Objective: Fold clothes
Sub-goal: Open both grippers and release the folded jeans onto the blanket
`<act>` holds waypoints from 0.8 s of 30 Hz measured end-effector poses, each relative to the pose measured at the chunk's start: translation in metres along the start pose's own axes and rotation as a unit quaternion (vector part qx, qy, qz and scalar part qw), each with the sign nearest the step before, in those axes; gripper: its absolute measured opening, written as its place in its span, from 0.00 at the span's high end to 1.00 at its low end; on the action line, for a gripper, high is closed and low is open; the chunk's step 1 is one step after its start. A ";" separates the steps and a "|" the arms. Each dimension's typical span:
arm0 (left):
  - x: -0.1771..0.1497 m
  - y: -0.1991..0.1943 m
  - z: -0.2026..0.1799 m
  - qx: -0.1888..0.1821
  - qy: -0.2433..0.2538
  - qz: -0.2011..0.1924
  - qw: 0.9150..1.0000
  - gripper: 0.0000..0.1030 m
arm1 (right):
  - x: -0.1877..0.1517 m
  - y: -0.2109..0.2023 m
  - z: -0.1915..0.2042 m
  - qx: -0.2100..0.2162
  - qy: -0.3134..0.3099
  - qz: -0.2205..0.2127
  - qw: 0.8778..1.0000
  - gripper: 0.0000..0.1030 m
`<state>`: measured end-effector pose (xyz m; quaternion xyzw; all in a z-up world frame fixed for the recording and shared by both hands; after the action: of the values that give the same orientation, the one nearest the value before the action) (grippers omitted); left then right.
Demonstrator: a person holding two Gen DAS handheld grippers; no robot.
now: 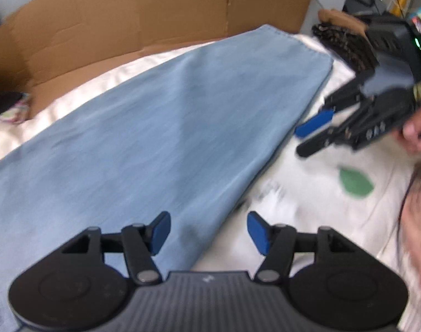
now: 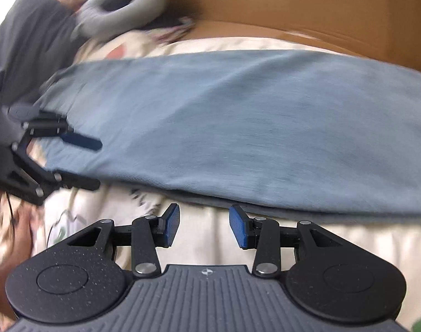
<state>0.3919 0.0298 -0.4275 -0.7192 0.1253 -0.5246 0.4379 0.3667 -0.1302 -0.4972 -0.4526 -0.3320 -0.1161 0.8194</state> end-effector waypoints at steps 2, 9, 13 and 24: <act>-0.017 -0.008 0.014 0.026 -0.010 0.011 1.000 0.33 | 0.001 0.006 0.011 0.023 -0.014 0.006 1.000 0.55; -0.054 -0.014 0.049 0.102 -0.033 0.030 0.994 0.35 | -0.002 0.019 0.041 0.069 -0.036 0.010 0.997 0.55; -0.056 -0.014 0.059 0.101 -0.036 0.019 0.994 0.34 | -0.010 0.029 0.060 0.096 -0.039 0.024 0.994 0.55; -0.039 -0.046 0.086 0.116 -0.077 -0.059 0.989 0.33 | 0.006 0.059 0.109 0.126 -0.067 0.011 0.990 0.55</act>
<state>0.4368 0.1249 -0.4234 -0.7080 -0.0132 -0.5037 0.4948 0.3524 -0.0070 -0.4929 -0.3559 -0.3931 -0.0342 0.8471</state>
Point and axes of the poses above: each gripper's, at about its wrist camera, not at the fingertips, and y roughly the way its jaws point, z to its left, x to its top, the point moved 10 cm from there along y, roughly the way its jaws point, and after that the axes turned 11 degrees about -z, right-handed, at the moved point
